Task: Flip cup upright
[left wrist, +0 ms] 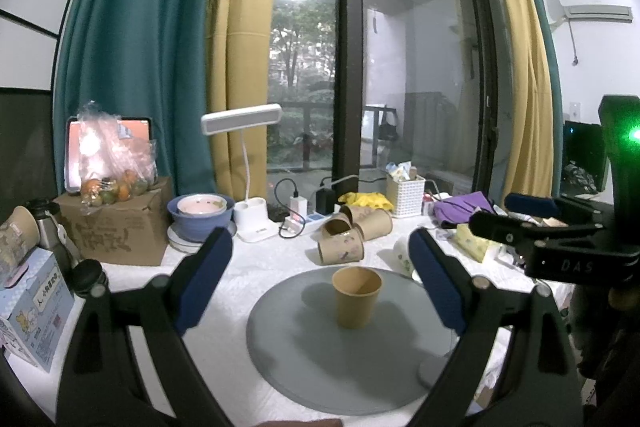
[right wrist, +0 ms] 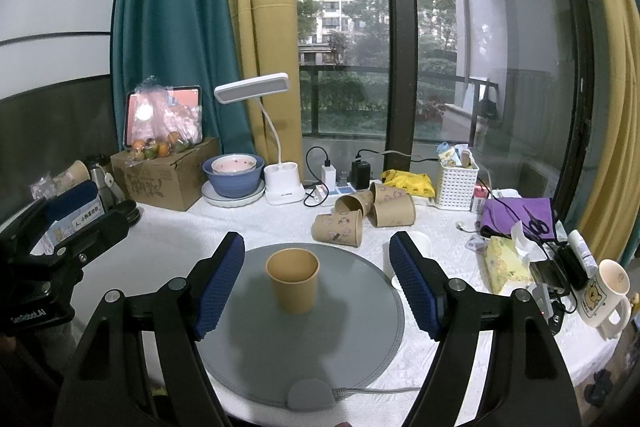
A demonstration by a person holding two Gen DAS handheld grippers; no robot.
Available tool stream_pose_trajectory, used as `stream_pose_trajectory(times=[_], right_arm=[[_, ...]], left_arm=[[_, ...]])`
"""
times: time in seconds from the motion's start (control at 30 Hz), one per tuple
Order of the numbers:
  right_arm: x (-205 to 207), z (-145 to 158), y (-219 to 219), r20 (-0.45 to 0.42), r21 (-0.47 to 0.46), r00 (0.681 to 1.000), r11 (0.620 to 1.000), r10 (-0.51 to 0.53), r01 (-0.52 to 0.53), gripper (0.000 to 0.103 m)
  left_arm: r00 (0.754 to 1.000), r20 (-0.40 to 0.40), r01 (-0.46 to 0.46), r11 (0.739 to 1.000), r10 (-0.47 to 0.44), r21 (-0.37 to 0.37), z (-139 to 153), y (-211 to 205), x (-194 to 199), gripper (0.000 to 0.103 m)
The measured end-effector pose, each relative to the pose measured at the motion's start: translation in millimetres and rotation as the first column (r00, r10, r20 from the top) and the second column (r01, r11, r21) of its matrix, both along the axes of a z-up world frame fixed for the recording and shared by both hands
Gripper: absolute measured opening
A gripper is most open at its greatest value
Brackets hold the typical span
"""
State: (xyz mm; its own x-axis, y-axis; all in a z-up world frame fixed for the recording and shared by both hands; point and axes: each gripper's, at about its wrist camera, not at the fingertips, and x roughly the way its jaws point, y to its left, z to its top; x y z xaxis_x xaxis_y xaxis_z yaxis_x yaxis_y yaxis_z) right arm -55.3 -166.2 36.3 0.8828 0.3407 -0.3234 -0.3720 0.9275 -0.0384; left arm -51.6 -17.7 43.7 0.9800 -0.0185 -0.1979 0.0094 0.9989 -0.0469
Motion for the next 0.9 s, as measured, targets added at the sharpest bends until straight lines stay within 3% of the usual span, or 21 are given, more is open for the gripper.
stream_pose_trajectory(times=[0.9], right_arm=[[0.5, 0.3, 0.3, -0.002, -0.003, 1.0, 1.0, 0.0, 0.0, 0.078]], left_arm=[[1.0, 0.022, 0.001, 1.0, -0.002, 0.004, -2.8, -4.1, -3.0, 0.091]])
